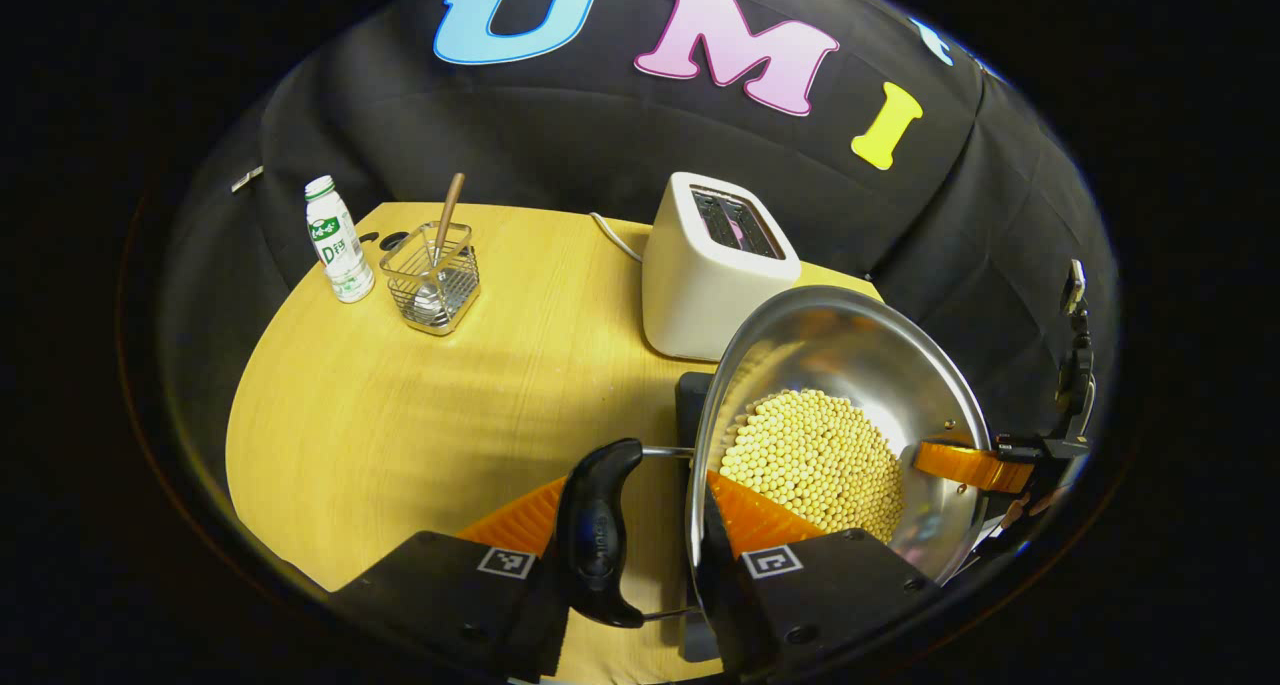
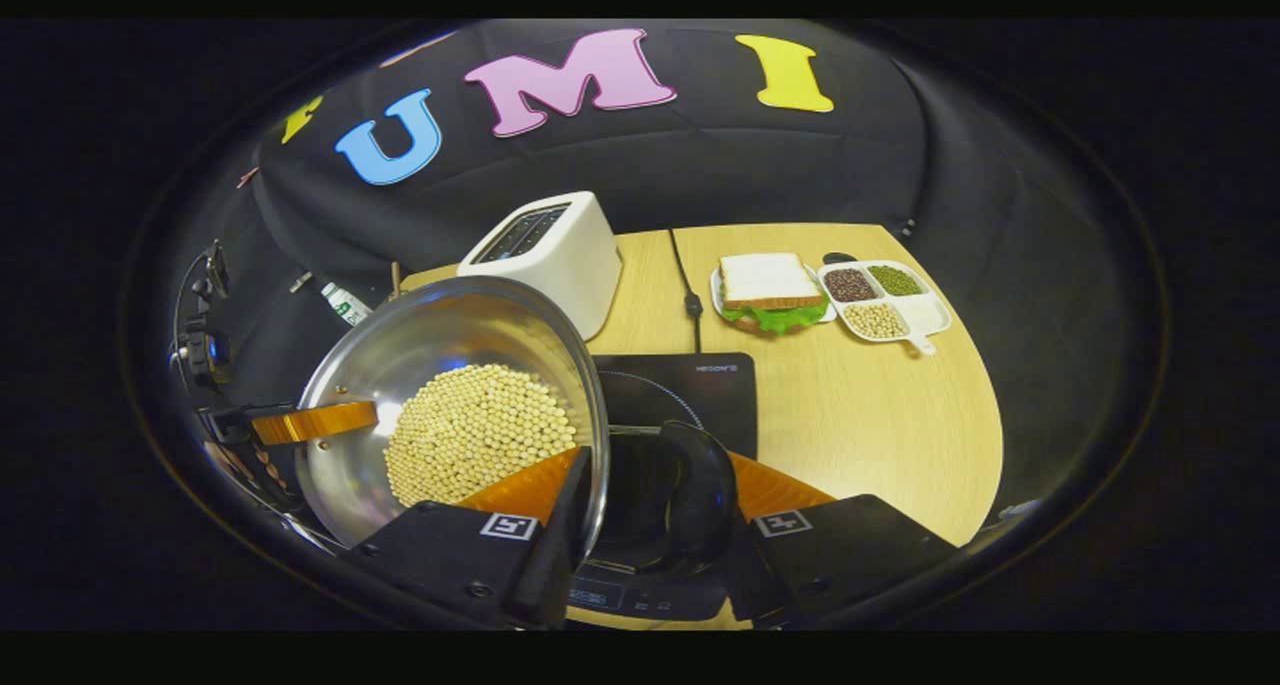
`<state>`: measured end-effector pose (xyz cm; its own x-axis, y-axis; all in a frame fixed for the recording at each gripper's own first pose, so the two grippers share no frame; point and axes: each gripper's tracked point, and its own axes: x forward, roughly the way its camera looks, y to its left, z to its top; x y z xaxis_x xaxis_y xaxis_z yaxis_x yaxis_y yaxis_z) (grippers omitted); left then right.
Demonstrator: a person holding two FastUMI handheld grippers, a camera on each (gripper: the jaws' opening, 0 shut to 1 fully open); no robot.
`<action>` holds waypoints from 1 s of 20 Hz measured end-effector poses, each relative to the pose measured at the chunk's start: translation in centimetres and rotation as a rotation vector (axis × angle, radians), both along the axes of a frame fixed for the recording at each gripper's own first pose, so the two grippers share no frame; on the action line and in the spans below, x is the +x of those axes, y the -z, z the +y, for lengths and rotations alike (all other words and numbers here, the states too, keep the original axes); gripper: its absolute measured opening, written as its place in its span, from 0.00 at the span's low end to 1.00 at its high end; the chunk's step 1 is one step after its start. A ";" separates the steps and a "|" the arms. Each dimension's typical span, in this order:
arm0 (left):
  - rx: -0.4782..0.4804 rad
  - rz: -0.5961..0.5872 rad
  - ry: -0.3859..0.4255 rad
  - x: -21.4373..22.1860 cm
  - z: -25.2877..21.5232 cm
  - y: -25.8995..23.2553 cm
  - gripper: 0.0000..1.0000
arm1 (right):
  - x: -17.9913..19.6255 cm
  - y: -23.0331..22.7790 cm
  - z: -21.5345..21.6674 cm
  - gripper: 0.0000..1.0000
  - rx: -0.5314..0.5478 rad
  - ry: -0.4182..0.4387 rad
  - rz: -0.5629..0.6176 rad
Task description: First push the handle of the pot to place it horizontally, then grasp the pot with both hands and set it on the induction cooktop.
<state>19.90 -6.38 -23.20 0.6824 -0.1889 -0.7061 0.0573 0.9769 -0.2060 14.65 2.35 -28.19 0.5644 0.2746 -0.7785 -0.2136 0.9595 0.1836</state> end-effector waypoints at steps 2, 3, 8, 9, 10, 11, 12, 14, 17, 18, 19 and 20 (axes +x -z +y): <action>-0.005 0.000 0.004 0.3 -1.3 0.5 0.60 | 0.3 0.3 -1.3 0.63 -0.004 0.008 -0.001; -0.006 0.002 0.006 0.4 -1.8 0.9 0.60 | 0.5 0.6 -1.9 0.63 -0.006 0.014 0.003; -0.010 0.011 0.018 1.6 -4.3 2.7 0.60 | 1.1 2.2 -4.8 0.63 -0.019 0.035 0.026; -0.010 0.014 0.020 1.8 -4.7 3.1 0.60 | 1.3 2.5 -5.0 0.59 -0.020 0.038 0.032; -0.009 0.016 0.021 2.1 -4.9 3.3 0.60 | 1.6 2.8 -5.2 0.63 -0.023 0.039 0.037; -0.007 0.016 0.022 2.2 -5.0 3.6 0.60 | 1.8 3.1 -5.3 0.63 -0.026 0.038 0.043; -0.006 0.017 0.022 2.4 -5.0 3.8 0.60 | 1.9 3.3 -5.3 0.59 -0.026 0.039 0.046; -0.006 0.017 0.020 2.9 -5.1 4.1 0.60 | 2.5 3.7 -5.4 0.63 -0.028 0.041 0.045; -0.010 0.026 0.017 3.4 -5.1 4.7 0.60 | 3.0 4.2 -5.3 0.63 -0.035 0.042 0.045; -0.013 0.030 0.017 3.5 -5.0 4.9 0.60 | 3.1 4.4 -5.3 0.59 -0.036 0.041 0.046; -0.016 0.033 0.014 3.5 -4.9 5.2 0.60 | 3.3 4.7 -5.2 0.63 -0.037 0.041 0.046; -0.016 0.034 0.014 3.7 -4.8 5.5 0.60 | 3.2 4.8 -5.1 0.64 -0.039 0.037 0.048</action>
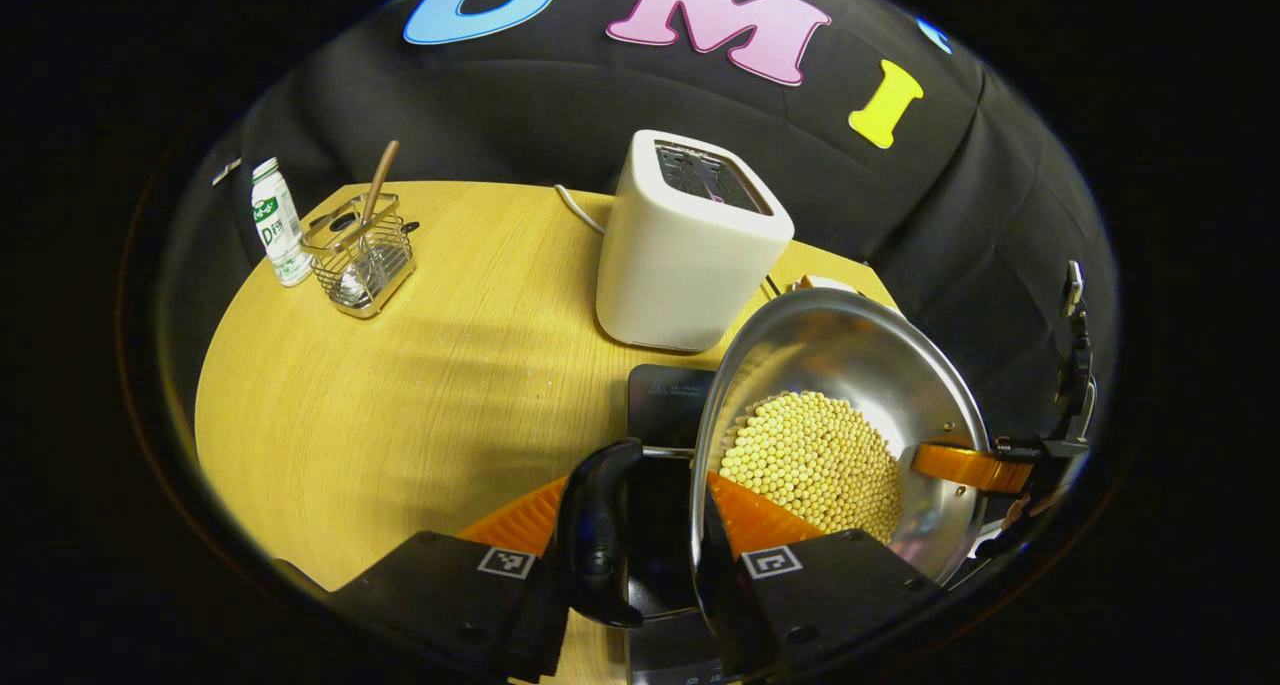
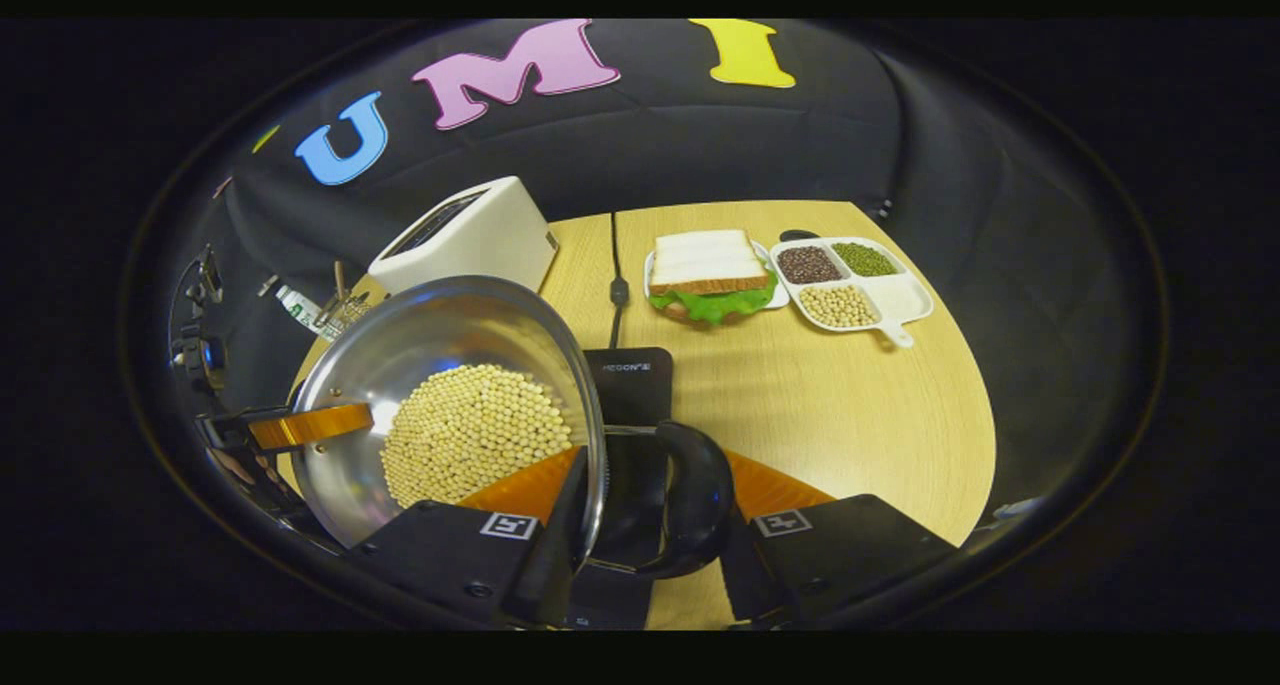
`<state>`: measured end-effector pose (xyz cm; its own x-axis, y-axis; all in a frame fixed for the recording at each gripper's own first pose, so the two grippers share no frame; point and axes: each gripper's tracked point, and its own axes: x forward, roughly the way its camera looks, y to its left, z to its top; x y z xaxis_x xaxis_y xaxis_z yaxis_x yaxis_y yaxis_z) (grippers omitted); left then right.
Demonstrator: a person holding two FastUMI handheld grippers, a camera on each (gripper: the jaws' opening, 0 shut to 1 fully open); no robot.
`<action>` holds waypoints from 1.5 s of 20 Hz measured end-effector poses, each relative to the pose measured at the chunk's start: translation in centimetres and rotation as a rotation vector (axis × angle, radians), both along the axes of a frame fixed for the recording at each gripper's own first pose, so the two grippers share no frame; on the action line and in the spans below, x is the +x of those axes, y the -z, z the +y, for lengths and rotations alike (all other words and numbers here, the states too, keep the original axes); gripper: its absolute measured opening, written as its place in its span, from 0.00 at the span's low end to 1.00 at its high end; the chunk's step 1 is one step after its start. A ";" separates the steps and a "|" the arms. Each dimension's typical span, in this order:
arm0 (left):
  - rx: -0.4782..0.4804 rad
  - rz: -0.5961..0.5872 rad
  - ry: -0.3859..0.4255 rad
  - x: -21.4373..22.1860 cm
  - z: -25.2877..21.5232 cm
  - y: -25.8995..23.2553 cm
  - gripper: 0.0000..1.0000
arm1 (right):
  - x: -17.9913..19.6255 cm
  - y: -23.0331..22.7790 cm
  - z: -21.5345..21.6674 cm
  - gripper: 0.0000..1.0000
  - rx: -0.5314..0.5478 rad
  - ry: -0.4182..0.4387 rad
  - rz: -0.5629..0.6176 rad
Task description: First push the handle of the pot to place it horizontally, then grasp the pot with both hands and set it on the induction cooktop.
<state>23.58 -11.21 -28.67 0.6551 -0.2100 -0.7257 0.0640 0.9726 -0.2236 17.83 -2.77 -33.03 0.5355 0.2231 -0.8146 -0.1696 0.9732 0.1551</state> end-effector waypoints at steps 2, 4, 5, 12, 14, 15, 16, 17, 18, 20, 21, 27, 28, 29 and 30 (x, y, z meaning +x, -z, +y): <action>0.002 0.012 0.000 -0.1 -0.1 0.7 0.60 | 0.1 0.7 -0.1 0.59 -0.004 0.002 0.016; 0.001 0.034 0.001 -0.4 -0.2 1.7 0.61 | -0.4 1.7 -0.4 0.64 -0.008 0.002 0.043; -0.003 0.008 -0.001 -0.1 -0.1 1.3 0.60 | 0.0 1.2 -0.3 0.64 0.005 0.011 0.017; -0.008 0.009 0.000 -0.1 0.0 1.7 0.62 | 0.4 1.4 -0.2 0.64 0.014 0.004 0.010; -0.006 0.012 0.003 -0.1 0.0 1.7 0.63 | 0.4 1.3 -0.1 0.64 0.016 0.003 0.011; -0.004 0.014 0.004 -0.1 0.0 1.7 0.63 | 0.4 1.2 -0.1 0.64 0.016 0.001 0.008; -0.001 0.014 0.003 -0.1 0.0 1.8 0.63 | 0.4 1.3 -0.2 0.65 0.016 0.000 0.007; 0.002 0.011 0.001 -0.1 0.1 1.7 0.63 | 0.5 1.3 -0.1 0.65 0.016 -0.001 0.004; -0.001 0.008 -0.002 -0.1 0.1 1.7 0.64 | 0.5 1.2 -0.1 0.65 0.017 -0.002 0.003; -0.004 0.010 -0.008 -0.3 0.1 1.7 0.64 | 0.5 1.2 -0.2 0.65 0.023 0.001 0.005; -0.002 0.012 -0.007 -0.2 0.1 1.7 0.64 | 0.5 1.2 -0.1 0.65 0.022 0.001 0.004; 0.021 0.030 -0.024 -0.3 0.3 1.9 0.66 | 0.7 1.0 -0.4 0.65 -0.007 0.009 -0.005; 0.034 0.031 -0.023 -0.3 0.4 1.8 0.71 | 0.6 0.9 -0.5 0.67 -0.020 0.008 -0.011; 0.056 0.031 -0.026 -0.3 0.7 1.7 0.74 | 0.5 0.7 -0.7 0.69 -0.030 0.008 -0.015; 0.086 0.032 -0.029 -0.4 1.2 1.6 0.82 | 0.3 0.3 -0.8 0.70 -0.037 0.014 -0.027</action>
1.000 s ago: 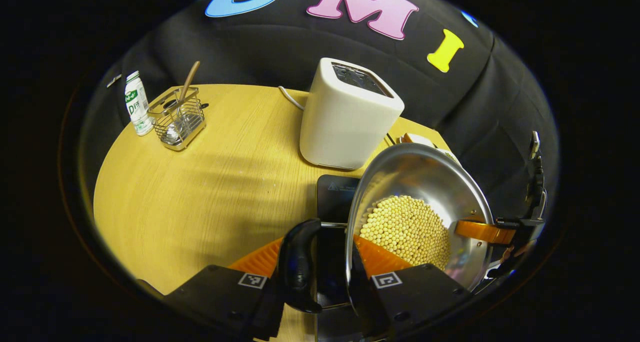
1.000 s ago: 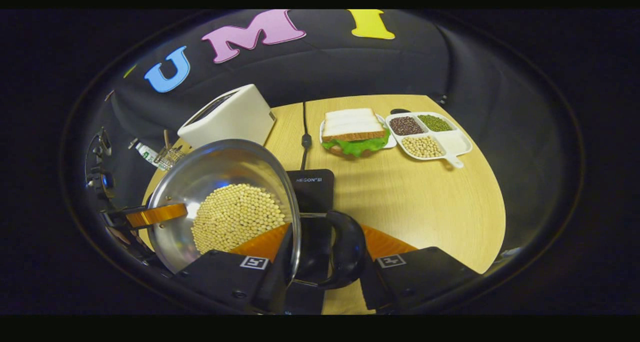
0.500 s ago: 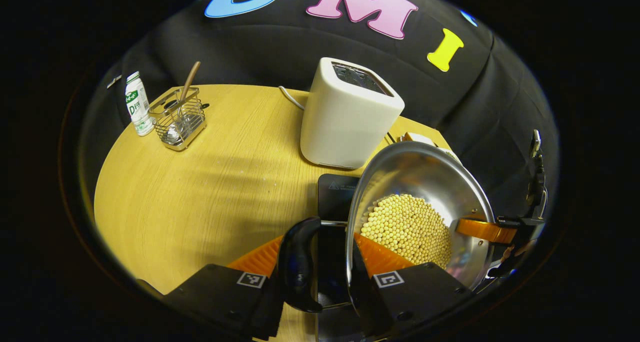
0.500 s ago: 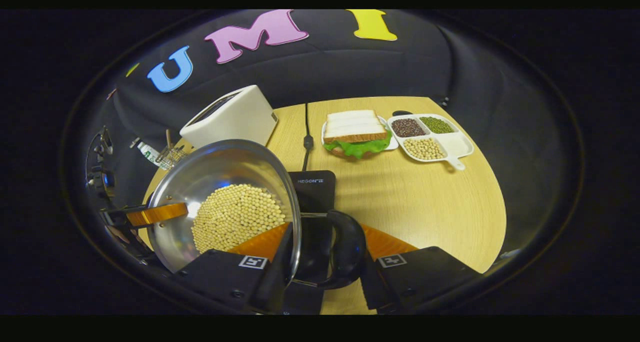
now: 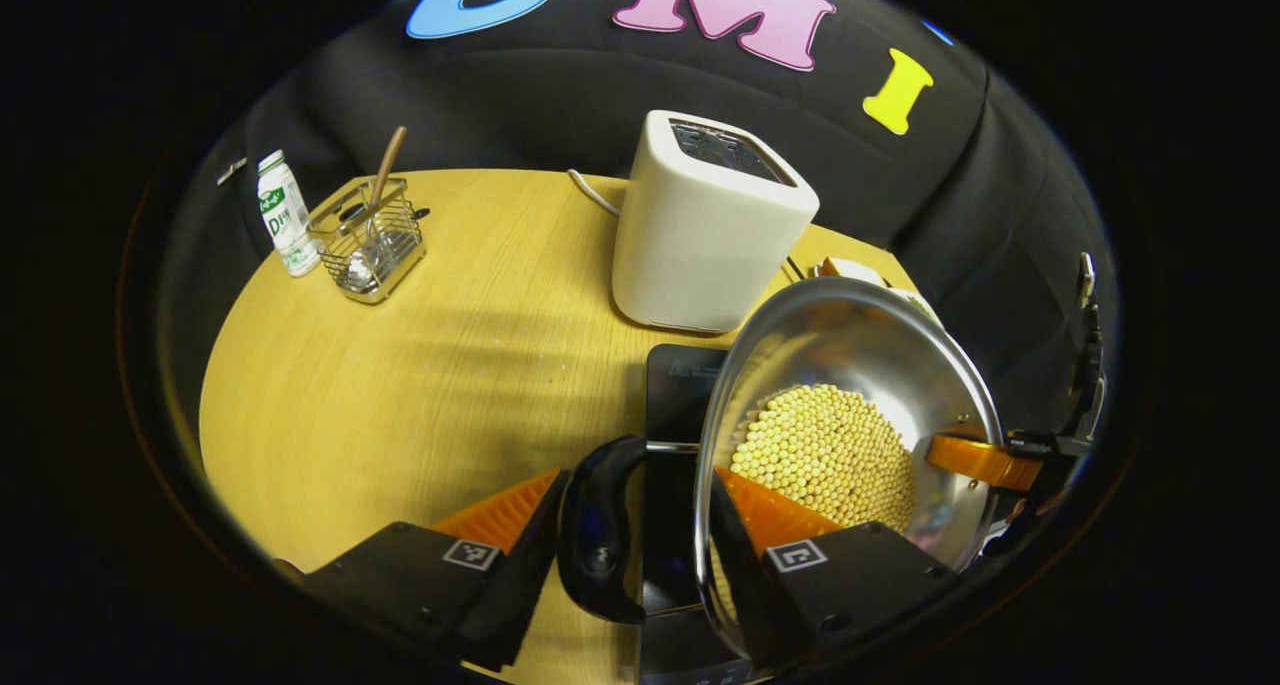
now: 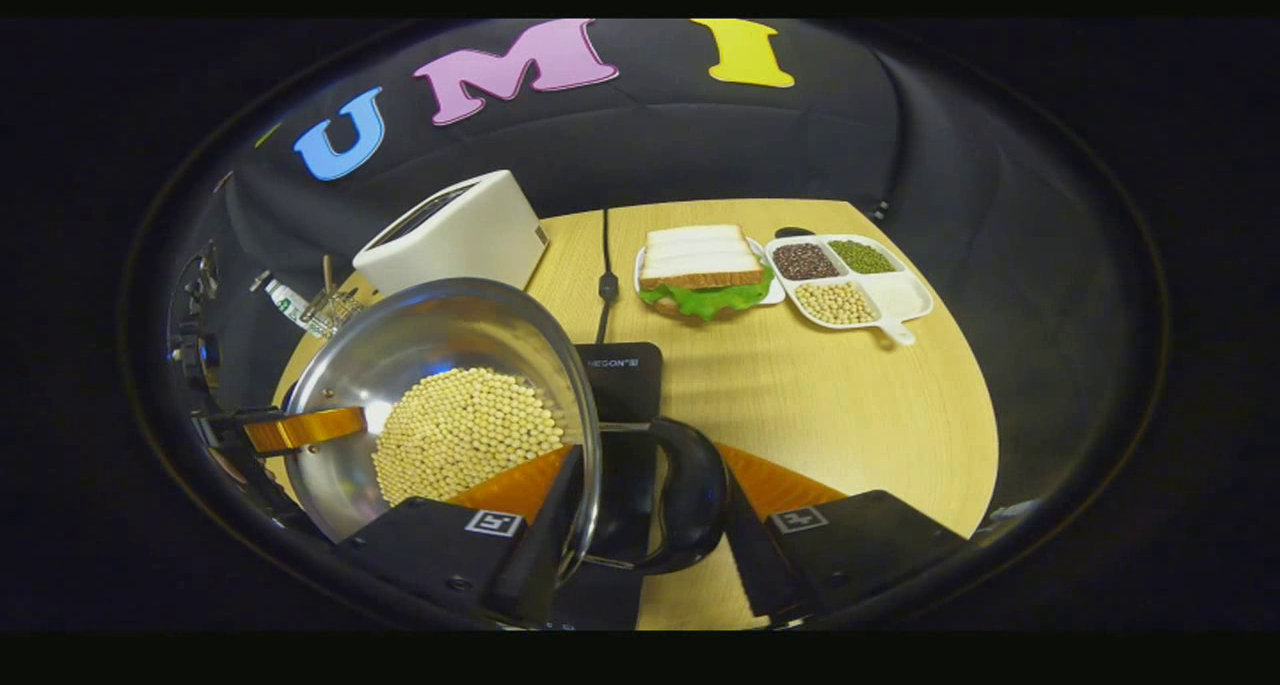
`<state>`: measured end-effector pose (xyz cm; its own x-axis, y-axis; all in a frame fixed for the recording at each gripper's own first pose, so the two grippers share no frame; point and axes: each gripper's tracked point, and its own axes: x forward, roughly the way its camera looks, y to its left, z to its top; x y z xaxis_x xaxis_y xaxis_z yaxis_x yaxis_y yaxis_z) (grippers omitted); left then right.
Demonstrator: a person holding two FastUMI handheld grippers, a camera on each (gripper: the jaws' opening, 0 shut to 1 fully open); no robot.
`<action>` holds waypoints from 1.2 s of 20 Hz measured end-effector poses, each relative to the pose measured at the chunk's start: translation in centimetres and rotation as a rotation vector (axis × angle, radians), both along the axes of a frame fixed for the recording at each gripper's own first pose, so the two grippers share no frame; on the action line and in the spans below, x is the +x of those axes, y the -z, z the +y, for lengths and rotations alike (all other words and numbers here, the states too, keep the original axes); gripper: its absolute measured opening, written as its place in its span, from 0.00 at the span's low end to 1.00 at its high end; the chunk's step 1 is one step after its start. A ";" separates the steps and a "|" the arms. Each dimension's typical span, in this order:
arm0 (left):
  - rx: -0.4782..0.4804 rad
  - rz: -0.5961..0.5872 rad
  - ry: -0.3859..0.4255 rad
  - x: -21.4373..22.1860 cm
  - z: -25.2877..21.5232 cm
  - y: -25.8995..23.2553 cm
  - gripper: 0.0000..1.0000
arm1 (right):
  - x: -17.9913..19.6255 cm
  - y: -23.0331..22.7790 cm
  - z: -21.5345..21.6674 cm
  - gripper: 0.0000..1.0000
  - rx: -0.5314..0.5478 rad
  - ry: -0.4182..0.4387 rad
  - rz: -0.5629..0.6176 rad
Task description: First push the handle of the pot to place it horizontally, then grasp the pot with both hands and set it on the induction cooktop.
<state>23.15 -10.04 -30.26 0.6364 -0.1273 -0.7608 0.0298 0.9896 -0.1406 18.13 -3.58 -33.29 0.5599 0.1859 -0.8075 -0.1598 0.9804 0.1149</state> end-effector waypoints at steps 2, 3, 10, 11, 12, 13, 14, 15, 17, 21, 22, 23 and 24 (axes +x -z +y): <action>0.037 -0.024 -0.006 0.1 0.7 -1.0 0.97 | 0.0 -1.4 -0.5 0.89 -0.006 0.020 -0.043; 0.024 -0.039 -0.010 -0.1 0.7 -1.9 0.98 | -0.1 -2.4 -0.8 1.00 -0.009 0.035 -0.066; 0.051 -0.218 0.024 -2.8 1.9 -10.6 0.96 | -2.0 -10.7 -1.5 0.99 -0.018 0.113 -0.267; 0.073 -0.250 0.030 -3.1 2.3 -12.0 0.96 | -2.5 -11.9 -1.5 0.99 -0.024 0.118 -0.298; 0.088 -0.283 0.036 -3.7 2.6 -13.5 0.96 | -2.8 -13.2 -1.5 0.99 -0.029 0.123 -0.328; 0.096 -0.317 0.038 -4.1 2.9 -14.9 0.95 | -3.3 -14.5 -1.4 0.99 -0.033 0.129 -0.357; 0.099 -0.352 0.038 -4.7 3.1 -16.3 0.96 | -3.8 -15.7 -1.4 0.99 -0.037 0.137 -0.391; 0.101 -0.389 0.036 -5.2 3.4 -17.7 0.96 | -4.4 -17.1 -1.3 0.99 -0.039 0.146 -0.427; 0.136 -0.468 0.034 -6.6 4.4 -20.5 0.95 | -5.3 -19.6 -1.2 0.99 -0.040 0.162 -0.497; 0.181 -0.625 -0.006 -10.6 5.9 -24.5 0.95 | -7.5 -23.8 -0.3 0.99 -0.039 0.169 -0.615; 0.177 -0.668 -0.012 -11.8 6.1 -25.2 0.95 | -8.3 -24.6 -0.1 0.99 -0.034 0.175 -0.642; 0.177 -0.706 -0.019 -13.3 6.2 -26.4 0.95 | -9.1 -25.3 0.1 0.99 -0.025 0.181 -0.665; 0.177 -0.741 -0.026 -14.6 6.7 -26.9 0.95 | -10.1 -26.0 0.1 0.99 -0.017 0.188 -0.687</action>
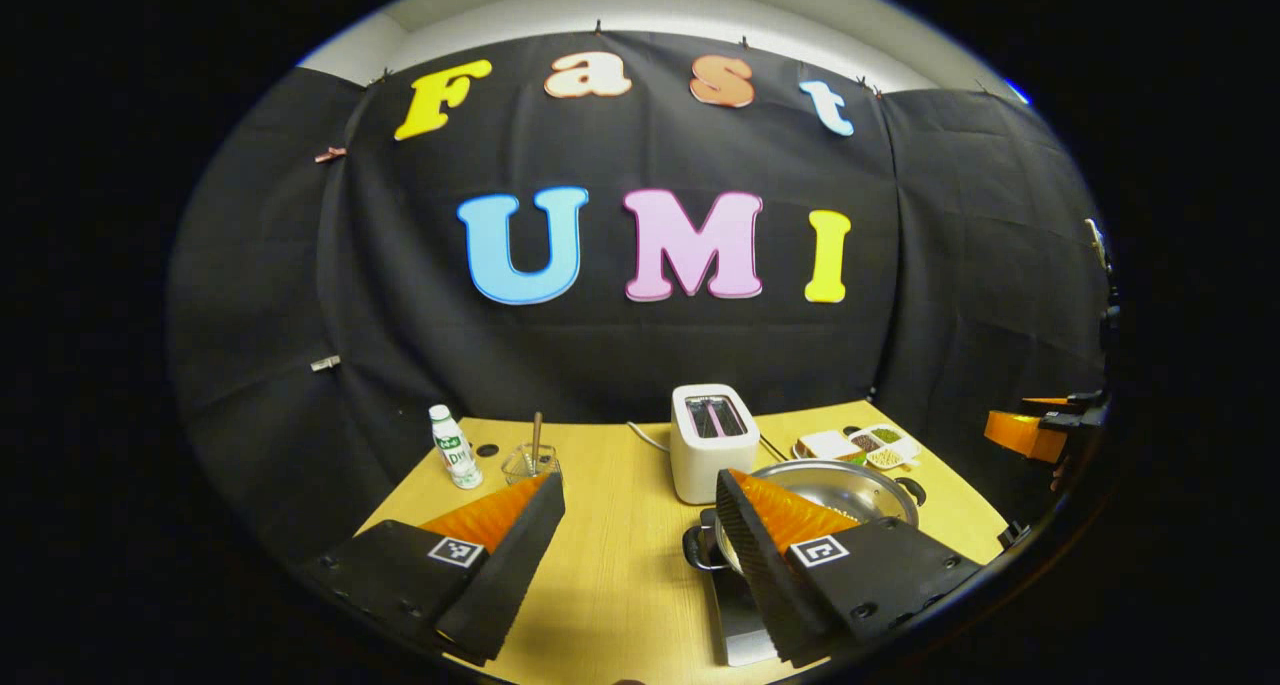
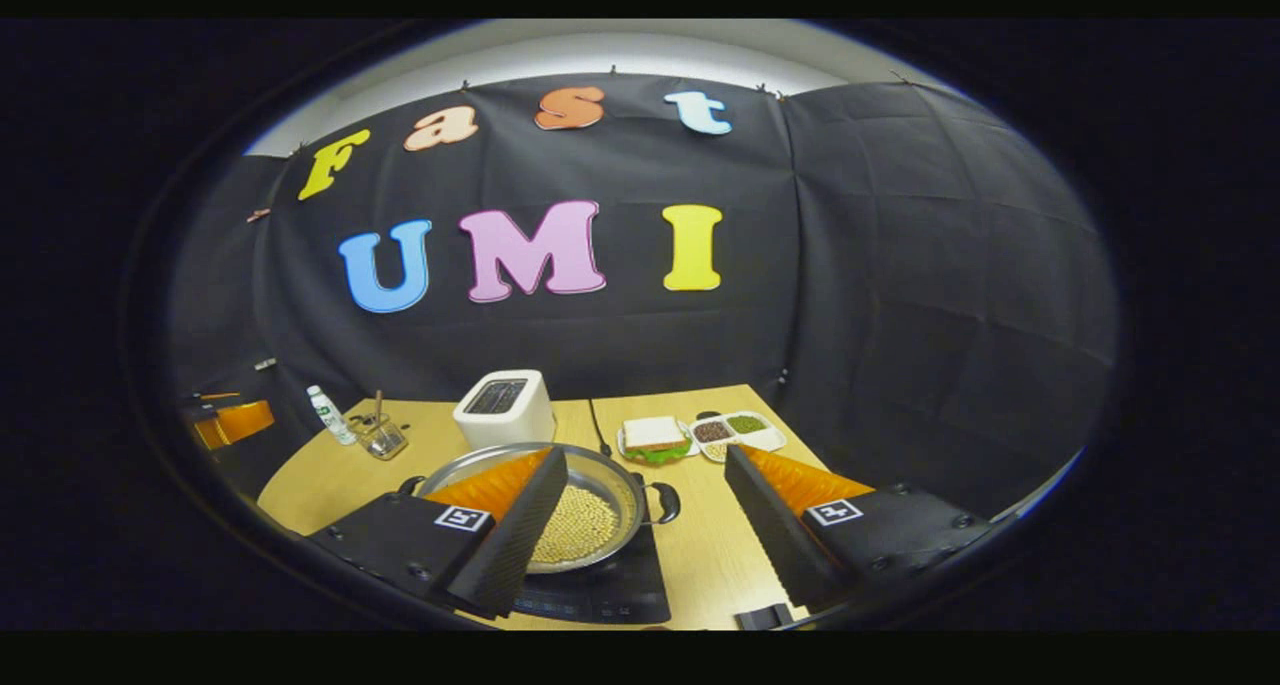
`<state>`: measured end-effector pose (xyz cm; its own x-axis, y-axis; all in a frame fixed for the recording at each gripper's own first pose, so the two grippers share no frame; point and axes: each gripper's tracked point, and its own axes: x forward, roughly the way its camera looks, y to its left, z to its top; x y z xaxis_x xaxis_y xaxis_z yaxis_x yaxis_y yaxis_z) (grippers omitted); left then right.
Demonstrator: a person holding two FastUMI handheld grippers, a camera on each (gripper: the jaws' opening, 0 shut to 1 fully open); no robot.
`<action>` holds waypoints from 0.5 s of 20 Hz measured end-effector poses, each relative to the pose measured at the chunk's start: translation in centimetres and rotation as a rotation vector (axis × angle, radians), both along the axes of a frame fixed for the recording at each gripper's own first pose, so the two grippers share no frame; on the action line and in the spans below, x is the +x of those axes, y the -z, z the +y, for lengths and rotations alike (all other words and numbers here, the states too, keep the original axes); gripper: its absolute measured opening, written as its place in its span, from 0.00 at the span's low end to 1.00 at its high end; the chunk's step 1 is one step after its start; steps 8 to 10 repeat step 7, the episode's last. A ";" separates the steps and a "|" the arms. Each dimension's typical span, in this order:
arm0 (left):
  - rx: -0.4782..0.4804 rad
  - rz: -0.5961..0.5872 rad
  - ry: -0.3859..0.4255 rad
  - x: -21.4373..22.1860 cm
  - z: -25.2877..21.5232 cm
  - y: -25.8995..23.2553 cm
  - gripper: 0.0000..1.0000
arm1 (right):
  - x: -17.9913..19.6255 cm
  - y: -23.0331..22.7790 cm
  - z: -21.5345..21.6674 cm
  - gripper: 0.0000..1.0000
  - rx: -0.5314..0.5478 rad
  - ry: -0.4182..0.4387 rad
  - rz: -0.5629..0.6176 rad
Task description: First push the handle of the pot to place it horizontally, then grasp the pot with both hands and set it on the induction cooktop.
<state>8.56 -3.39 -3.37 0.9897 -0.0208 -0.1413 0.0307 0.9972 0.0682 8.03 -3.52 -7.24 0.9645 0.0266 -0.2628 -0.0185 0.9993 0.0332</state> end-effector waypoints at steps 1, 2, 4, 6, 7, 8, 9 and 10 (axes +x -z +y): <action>0.000 -0.030 -0.001 -1.3 0.3 -0.6 0.95 | -0.9 -0.7 0.0 0.99 0.006 0.005 -0.024; -0.001 -0.054 -0.007 -2.6 0.7 -0.9 0.95 | -1.9 -1.3 -0.1 0.99 0.010 0.008 -0.049; -0.005 -0.082 -0.029 -5.1 1.5 -1.1 0.95 | -3.9 -2.4 -0.1 0.98 0.021 0.008 -0.098; -0.035 -0.093 -0.043 -6.8 1.9 -0.9 0.95 | -5.4 -2.8 -0.9 0.98 -0.008 0.020 -0.146; -0.054 -0.097 -0.038 -7.4 1.9 -0.6 0.95 | -6.0 -2.9 -1.4 1.00 -0.027 0.036 -0.160; -0.054 -0.097 -0.038 -7.4 1.9 -0.6 0.95 | -6.0 -2.9 -1.4 1.00 -0.027 0.036 -0.160; -0.054 -0.097 -0.038 -7.4 1.9 -0.6 0.95 | -6.0 -2.9 -1.4 1.00 -0.027 0.036 -0.160; -0.054 -0.097 -0.038 -7.4 1.9 -0.6 0.95 | -6.0 -2.9 -1.4 1.00 -0.027 0.036 -0.160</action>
